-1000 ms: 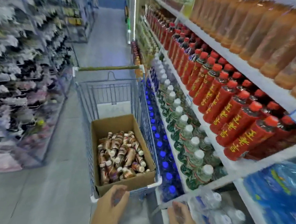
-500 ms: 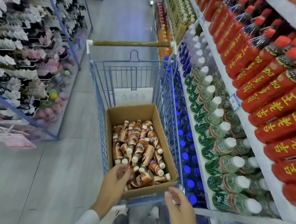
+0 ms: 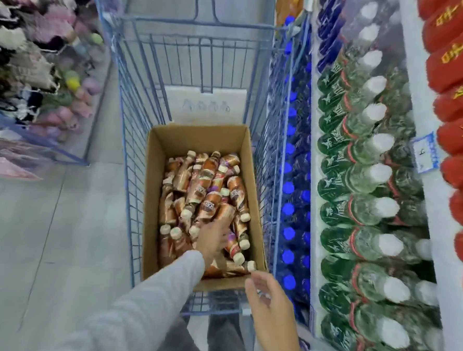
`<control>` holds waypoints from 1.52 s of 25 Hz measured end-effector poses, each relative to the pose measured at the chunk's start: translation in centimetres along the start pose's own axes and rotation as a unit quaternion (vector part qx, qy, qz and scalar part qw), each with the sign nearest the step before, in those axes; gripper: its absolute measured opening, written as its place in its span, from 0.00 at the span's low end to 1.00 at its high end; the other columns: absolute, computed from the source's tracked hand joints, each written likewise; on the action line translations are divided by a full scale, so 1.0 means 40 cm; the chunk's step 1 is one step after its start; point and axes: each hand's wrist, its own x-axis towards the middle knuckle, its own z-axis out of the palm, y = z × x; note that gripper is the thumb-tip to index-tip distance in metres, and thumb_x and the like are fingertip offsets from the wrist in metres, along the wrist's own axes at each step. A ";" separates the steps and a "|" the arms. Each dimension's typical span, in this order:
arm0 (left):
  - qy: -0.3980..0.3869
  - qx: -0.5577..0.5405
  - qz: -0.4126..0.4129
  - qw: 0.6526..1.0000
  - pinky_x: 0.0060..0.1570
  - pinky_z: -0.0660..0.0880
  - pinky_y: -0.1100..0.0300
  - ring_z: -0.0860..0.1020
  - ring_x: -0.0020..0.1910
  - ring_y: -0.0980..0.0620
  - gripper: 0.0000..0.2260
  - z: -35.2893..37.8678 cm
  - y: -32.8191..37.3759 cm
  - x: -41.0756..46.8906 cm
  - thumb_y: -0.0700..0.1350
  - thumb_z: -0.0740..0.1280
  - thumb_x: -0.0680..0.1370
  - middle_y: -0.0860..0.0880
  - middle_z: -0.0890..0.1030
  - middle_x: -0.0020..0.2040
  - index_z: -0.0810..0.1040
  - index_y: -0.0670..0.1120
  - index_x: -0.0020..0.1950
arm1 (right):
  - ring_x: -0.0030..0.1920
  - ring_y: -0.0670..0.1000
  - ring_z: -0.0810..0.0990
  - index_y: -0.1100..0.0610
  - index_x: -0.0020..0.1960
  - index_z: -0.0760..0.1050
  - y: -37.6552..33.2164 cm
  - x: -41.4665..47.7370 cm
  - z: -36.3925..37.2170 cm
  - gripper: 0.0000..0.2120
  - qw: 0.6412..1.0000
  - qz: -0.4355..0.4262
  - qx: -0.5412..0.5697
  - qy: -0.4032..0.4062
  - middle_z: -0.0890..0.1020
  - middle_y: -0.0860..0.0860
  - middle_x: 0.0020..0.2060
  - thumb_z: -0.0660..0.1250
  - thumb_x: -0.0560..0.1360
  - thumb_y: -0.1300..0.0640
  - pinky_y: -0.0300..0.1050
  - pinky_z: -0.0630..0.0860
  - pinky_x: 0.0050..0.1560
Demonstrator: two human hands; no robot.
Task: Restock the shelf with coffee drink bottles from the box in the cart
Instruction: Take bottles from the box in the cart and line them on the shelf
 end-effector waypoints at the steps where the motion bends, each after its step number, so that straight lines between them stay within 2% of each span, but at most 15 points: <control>1: -0.030 -0.110 -0.069 0.991 0.67 0.74 0.45 0.79 0.61 0.41 0.22 0.033 0.006 0.036 0.57 0.66 0.79 0.41 0.80 0.60 0.75 0.41 0.63 | 0.54 0.35 0.79 0.42 0.56 0.78 0.002 0.015 -0.009 0.07 1.000 0.008 0.000 -0.002 0.82 0.37 0.51 0.69 0.78 0.48 0.34 0.73 0.56; 3: -0.018 -0.247 -0.136 0.959 0.68 0.72 0.46 0.75 0.67 0.38 0.23 0.082 0.007 0.106 0.58 0.65 0.80 0.37 0.74 0.67 0.69 0.43 0.68 | 0.52 0.34 0.79 0.41 0.53 0.78 0.010 0.041 -0.024 0.06 1.000 0.019 0.001 -0.004 0.83 0.35 0.48 0.70 0.77 0.51 0.30 0.73 0.52; 6: 0.058 -0.305 -0.112 0.944 0.66 0.74 0.43 0.73 0.68 0.39 0.25 0.114 0.019 0.200 0.58 0.67 0.78 0.37 0.73 0.68 0.69 0.48 0.71 | 0.52 0.35 0.79 0.40 0.50 0.79 0.034 0.064 -0.037 0.07 0.999 0.038 -0.015 0.000 0.82 0.33 0.47 0.72 0.76 0.52 0.37 0.74 0.56; 8: 0.090 -0.447 -0.181 0.871 0.63 0.74 0.45 0.71 0.71 0.41 0.25 0.131 0.012 0.260 0.60 0.65 0.79 0.41 0.70 0.69 0.66 0.51 0.73 | 0.54 0.38 0.79 0.42 0.51 0.80 0.048 0.079 -0.045 0.05 0.998 0.060 -0.025 -0.005 0.83 0.37 0.48 0.71 0.76 0.51 0.42 0.75 0.59; 9: 0.109 -0.451 -0.187 0.866 0.62 0.74 0.47 0.70 0.71 0.43 0.26 0.145 0.015 0.266 0.59 0.66 0.78 0.43 0.70 0.69 0.66 0.50 0.73 | 0.55 0.38 0.79 0.42 0.52 0.80 0.051 0.084 -0.048 0.05 0.997 0.070 -0.034 -0.010 0.83 0.38 0.50 0.71 0.76 0.49 0.44 0.75 0.61; 12: 0.222 -0.279 -0.113 0.927 0.67 0.71 0.50 0.75 0.66 0.41 0.32 0.176 0.020 0.262 0.47 0.73 0.75 0.43 0.75 0.67 0.63 0.45 0.75 | 0.56 0.38 0.78 0.42 0.52 0.79 0.059 0.097 -0.054 0.06 0.996 0.066 -0.061 -0.015 0.82 0.38 0.52 0.70 0.76 0.45 0.45 0.76 0.62; 13: 0.246 -0.341 -0.103 0.901 0.67 0.70 0.51 0.76 0.65 0.40 0.31 0.181 0.029 0.273 0.44 0.73 0.75 0.43 0.77 0.66 0.65 0.44 0.75 | 0.56 0.39 0.78 0.42 0.52 0.78 0.058 0.098 -0.056 0.06 0.996 0.067 -0.063 -0.018 0.81 0.38 0.52 0.70 0.76 0.45 0.45 0.76 0.62; 15: 0.223 -0.440 -0.129 0.860 0.67 0.69 0.52 0.76 0.66 0.40 0.27 0.174 0.045 0.253 0.41 0.72 0.76 0.43 0.78 0.66 0.68 0.42 0.74 | 0.56 0.39 0.78 0.41 0.52 0.78 0.050 0.104 -0.064 0.05 0.996 0.058 -0.070 -0.026 0.81 0.37 0.53 0.70 0.76 0.47 0.44 0.76 0.62; 20: 0.120 -0.433 -0.107 0.887 0.57 0.76 0.62 0.78 0.65 0.41 0.24 0.137 -0.021 0.130 0.39 0.69 0.79 0.39 0.78 0.67 0.69 0.41 0.74 | 0.54 0.38 0.79 0.41 0.51 0.78 0.004 0.129 -0.084 0.06 0.998 0.020 -0.043 -0.032 0.83 0.37 0.50 0.70 0.77 0.51 0.41 0.75 0.59; 23: 0.033 -0.451 -0.124 0.883 0.63 0.77 0.48 0.79 0.61 0.38 0.20 0.078 -0.040 0.006 0.44 0.72 0.76 0.34 0.79 0.62 0.75 0.38 0.66 | 0.55 0.41 0.80 0.42 0.55 0.77 -0.050 0.181 -0.078 0.06 0.996 -0.020 -0.048 -0.077 0.82 0.38 0.52 0.69 0.79 0.49 0.39 0.75 0.54; 26: 0.022 -0.387 -0.108 0.916 0.55 0.80 0.46 0.81 0.59 0.37 0.19 0.012 -0.082 -0.102 0.43 0.73 0.76 0.34 0.80 0.60 0.75 0.40 0.64 | 0.58 0.41 0.79 0.45 0.60 0.76 -0.102 0.275 -0.032 0.10 0.985 -0.100 -0.102 -0.096 0.81 0.39 0.56 0.68 0.79 0.49 0.44 0.77 0.59; 28: 0.030 -0.330 -0.080 0.940 0.48 0.81 0.48 0.82 0.57 0.39 0.23 -0.047 -0.121 -0.157 0.43 0.74 0.72 0.37 0.83 0.58 0.75 0.41 0.65 | 0.61 0.43 0.77 0.48 0.64 0.75 -0.135 0.355 0.030 0.14 0.967 -0.158 -0.171 -0.104 0.79 0.43 0.60 0.68 0.79 0.53 0.46 0.75 0.64; 32: 0.067 -0.251 -0.027 0.965 0.40 0.81 0.53 0.82 0.55 0.40 0.30 -0.166 -0.162 -0.238 0.44 0.78 0.68 0.36 0.80 0.61 0.70 0.40 0.65 | 0.69 0.53 0.71 0.53 0.74 0.68 -0.173 0.536 0.182 0.28 0.878 -0.260 -0.362 -0.174 0.73 0.52 0.68 0.67 0.75 0.65 0.53 0.70 0.70; 35: 0.061 -0.221 0.003 0.973 0.45 0.81 0.51 0.82 0.57 0.40 0.28 -0.222 -0.170 -0.266 0.44 0.76 0.69 0.38 0.80 0.61 0.69 0.43 0.64 | 0.77 0.57 0.61 0.53 0.78 0.61 -0.137 0.657 0.257 0.37 0.823 -0.263 -0.463 -0.199 0.63 0.55 0.77 0.69 0.73 0.66 0.55 0.62 0.76; 38: 0.080 -0.181 0.023 0.980 0.50 0.81 0.50 0.83 0.57 0.41 0.31 -0.253 -0.175 -0.264 0.47 0.79 0.65 0.41 0.81 0.61 0.71 0.46 0.64 | 0.79 0.56 0.57 0.53 0.77 0.60 -0.081 0.726 0.310 0.40 0.780 -0.315 -0.518 -0.154 0.62 0.54 0.78 0.74 0.70 0.63 0.57 0.60 0.77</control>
